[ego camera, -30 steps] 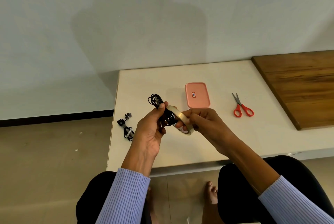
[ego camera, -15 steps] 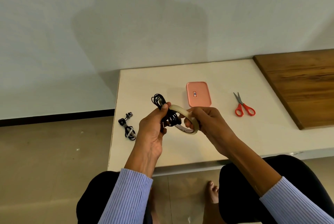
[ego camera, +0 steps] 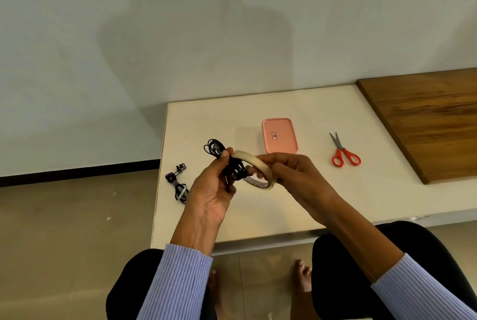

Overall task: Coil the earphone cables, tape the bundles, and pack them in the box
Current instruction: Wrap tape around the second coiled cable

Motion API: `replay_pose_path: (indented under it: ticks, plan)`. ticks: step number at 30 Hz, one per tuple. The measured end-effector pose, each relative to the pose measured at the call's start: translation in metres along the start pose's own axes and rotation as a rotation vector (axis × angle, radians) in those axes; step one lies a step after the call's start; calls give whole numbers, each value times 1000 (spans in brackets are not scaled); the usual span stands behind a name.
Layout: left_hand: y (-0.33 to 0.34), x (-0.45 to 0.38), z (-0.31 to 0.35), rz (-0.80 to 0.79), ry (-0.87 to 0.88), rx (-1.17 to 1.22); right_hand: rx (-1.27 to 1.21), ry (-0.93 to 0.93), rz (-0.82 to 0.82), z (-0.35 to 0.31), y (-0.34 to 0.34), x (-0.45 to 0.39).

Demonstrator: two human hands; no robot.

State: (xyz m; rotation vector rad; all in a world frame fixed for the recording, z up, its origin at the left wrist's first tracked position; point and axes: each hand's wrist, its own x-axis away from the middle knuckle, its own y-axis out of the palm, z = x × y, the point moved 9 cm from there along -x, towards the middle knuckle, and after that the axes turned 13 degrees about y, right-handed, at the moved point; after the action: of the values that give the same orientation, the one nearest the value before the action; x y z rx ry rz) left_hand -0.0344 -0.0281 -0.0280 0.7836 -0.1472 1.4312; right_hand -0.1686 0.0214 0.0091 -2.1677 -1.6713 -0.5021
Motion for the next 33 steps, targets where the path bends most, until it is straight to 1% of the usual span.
replay_pose_path:
  ticks: [2,3,4,6,7,9,11,13,14,16,18,19,21,23,26,29,31,33]
  plan:
    - [-2,-1,2,18,25,46,-77,44,190,9,-20,0]
    - [-4,-1,3,27,41,63,-111,96,257,16,-27,1]
    - [-4,-1,3,34,53,74,-144,162,268,23,-29,1]
    - [-3,0,2,31,63,71,-251,300,162,38,-20,0]
    - [-1,1,0,18,65,56,-332,335,89,40,-11,0]
    - [2,3,-3,-27,51,-1,-523,310,-8,36,1,-2]
    - [3,6,-7,-104,14,-105,-694,247,-49,27,3,-4]
    - [4,10,-7,-175,0,-269,-770,216,-66,20,-2,-7]
    - [2,10,-2,-182,38,-381,-739,207,-59,17,-5,-8]
    - [-6,8,14,-125,181,-569,-572,201,-5,14,-11,-8]
    - [-11,8,26,-80,282,-577,-359,197,68,12,-13,-7]
    - [-9,7,28,-103,295,-550,-267,185,98,11,-13,-6]
    - [2,9,22,-200,246,-494,-132,157,109,9,-10,-5]
    - [12,10,13,-261,197,-463,-48,139,70,7,-4,-4]
    - [13,5,8,-236,182,-420,66,120,50,6,0,-4]
    - [7,1,13,-178,207,-399,76,93,-5,7,3,-5]
    - [8,2,14,-197,211,-389,81,69,-12,5,3,-5]
    - [12,4,13,-243,216,-392,80,56,32,4,-1,-4]
